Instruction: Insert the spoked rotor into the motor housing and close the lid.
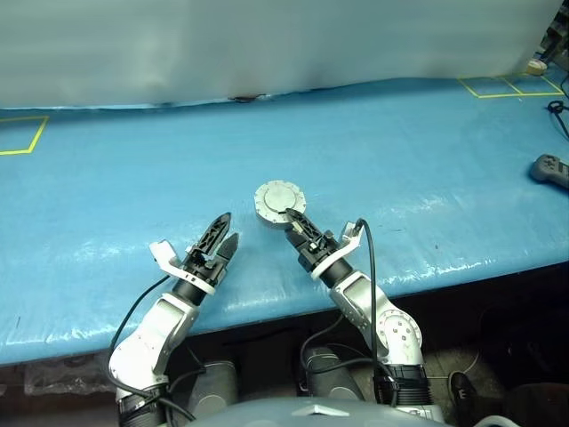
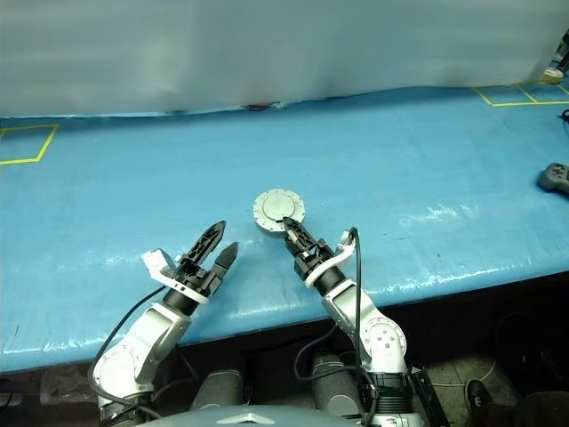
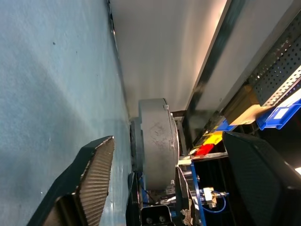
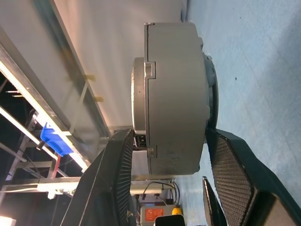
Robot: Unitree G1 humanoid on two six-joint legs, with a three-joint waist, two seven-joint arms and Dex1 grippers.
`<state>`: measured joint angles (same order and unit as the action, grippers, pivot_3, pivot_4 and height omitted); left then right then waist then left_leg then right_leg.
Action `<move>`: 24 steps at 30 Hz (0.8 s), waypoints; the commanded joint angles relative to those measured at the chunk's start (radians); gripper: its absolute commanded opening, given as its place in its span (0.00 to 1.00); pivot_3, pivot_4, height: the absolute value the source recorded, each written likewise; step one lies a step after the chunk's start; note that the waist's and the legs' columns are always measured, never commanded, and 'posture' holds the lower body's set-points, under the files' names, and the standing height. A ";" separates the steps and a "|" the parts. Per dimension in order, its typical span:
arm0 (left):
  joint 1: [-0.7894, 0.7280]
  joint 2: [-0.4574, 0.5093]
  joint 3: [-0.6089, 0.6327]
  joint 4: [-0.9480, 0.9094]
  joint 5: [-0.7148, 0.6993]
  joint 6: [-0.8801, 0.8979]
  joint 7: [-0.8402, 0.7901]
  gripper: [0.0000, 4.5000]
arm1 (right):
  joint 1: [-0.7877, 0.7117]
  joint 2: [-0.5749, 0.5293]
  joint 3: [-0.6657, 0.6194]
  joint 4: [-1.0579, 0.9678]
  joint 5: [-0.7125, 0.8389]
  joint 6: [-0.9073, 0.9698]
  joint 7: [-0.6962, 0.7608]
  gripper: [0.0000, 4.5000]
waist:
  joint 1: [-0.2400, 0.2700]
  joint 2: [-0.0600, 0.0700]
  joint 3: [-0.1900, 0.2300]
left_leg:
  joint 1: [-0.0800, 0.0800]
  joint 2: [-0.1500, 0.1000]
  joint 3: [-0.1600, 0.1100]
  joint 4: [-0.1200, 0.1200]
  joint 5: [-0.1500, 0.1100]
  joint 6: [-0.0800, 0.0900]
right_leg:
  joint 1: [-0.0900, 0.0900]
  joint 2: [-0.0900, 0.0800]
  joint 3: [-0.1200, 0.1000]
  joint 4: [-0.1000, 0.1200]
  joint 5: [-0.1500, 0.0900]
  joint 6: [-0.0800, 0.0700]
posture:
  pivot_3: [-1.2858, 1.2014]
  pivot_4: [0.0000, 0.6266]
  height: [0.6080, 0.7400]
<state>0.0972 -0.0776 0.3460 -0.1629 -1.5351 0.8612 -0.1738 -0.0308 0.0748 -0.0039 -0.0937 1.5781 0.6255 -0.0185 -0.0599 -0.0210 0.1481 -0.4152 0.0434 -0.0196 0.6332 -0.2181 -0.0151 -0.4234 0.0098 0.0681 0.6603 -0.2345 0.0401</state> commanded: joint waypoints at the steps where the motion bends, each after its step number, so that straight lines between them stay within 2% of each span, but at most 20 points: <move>1: 0.018 -0.059 -0.056 -0.023 -0.049 -0.012 -0.006 1.00 | -0.086 0.073 0.034 -0.086 0.037 0.032 0.008 0.46 | -0.001 0.000 0.000 | 0.000 0.000 0.000 0.000 0.000 0.000 | 0.000 0.000 0.000 0.000 0.000 0.000 | 0.52 0.24 1.00; 14: -0.001 -0.022 -0.117 0.030 -0.050 -0.040 -0.091 1.00 | -0.057 0.067 0.134 -0.134 0.066 0.117 -0.036 0.46 | 0.000 0.000 0.000 | 0.000 0.000 0.000 0.002 0.000 0.000 | 0.000 0.000 0.000 0.000 -0.001 -0.002 | 0.52 0.24 1.00; 24: -0.012 -0.024 -0.138 -0.001 -0.041 -0.105 -0.080 1.00 | -0.022 0.039 0.145 -0.153 0.084 0.155 -0.062 0.46 | -0.001 0.000 0.000 | -0.001 0.000 0.000 0.004 0.000 0.000 | 0.001 0.000 0.000 0.000 -0.001 -0.002 | 0.52 0.24 1.00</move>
<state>0.0976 -0.0701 0.2215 -0.1206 -1.5752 0.7681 -0.2491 -0.0537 0.0598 0.1084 -0.1677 1.6103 0.7710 -0.0980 -0.0605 -0.0210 0.1481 -0.4159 0.0436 -0.0200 0.6376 -0.2181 -0.0151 -0.4224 0.0101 0.0681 0.6603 -0.2351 0.0381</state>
